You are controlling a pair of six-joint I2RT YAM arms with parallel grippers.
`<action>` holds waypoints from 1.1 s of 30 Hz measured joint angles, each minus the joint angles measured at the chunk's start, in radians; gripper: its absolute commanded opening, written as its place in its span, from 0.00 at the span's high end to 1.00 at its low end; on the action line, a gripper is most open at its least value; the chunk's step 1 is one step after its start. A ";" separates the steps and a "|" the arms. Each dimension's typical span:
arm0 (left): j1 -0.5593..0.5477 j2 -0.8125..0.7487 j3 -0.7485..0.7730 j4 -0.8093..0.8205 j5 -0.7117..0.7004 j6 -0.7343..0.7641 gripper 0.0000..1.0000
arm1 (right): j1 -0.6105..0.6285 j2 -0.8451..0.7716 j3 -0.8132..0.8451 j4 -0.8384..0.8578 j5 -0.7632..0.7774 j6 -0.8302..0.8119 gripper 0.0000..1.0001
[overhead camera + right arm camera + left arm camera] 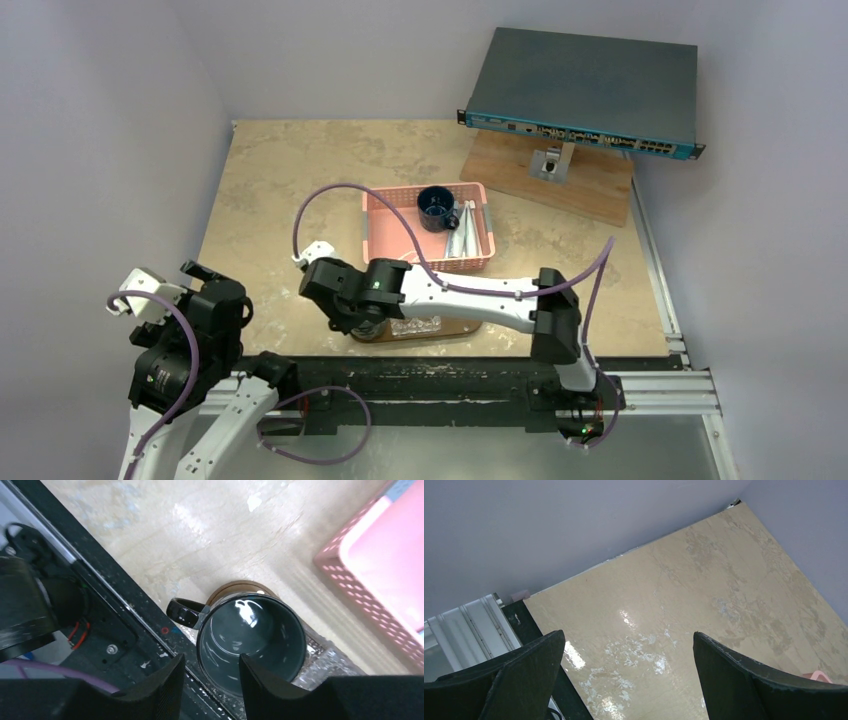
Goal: Prepare toiletry sets of a toothbrush and toothpaste on the tray
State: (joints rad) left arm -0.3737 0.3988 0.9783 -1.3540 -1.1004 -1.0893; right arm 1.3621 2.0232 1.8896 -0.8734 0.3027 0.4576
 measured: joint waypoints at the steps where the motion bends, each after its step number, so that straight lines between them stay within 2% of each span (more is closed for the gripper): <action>1: 0.000 0.000 0.000 0.001 0.000 0.000 0.00 | 0.000 -0.017 0.000 0.002 0.005 0.000 0.54; 9: 0.000 0.002 0.000 0.035 0.021 0.040 0.00 | -0.039 -0.142 -0.011 0.005 0.061 0.002 0.48; 19: 0.000 0.012 -0.003 0.102 0.060 0.116 0.00 | -0.235 -0.195 -0.084 0.008 0.150 -0.019 0.44; 26: 0.000 0.023 -0.008 0.120 0.079 0.143 0.00 | -0.351 -0.171 -0.076 0.050 0.233 -0.007 0.43; 33: 0.000 0.023 -0.008 0.135 0.100 0.159 0.00 | -0.454 -0.015 -0.011 0.080 0.264 0.022 0.42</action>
State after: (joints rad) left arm -0.3737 0.4217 0.9703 -1.2186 -1.0008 -0.9302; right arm 0.9077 2.0079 1.8782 -0.7929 0.5671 0.4793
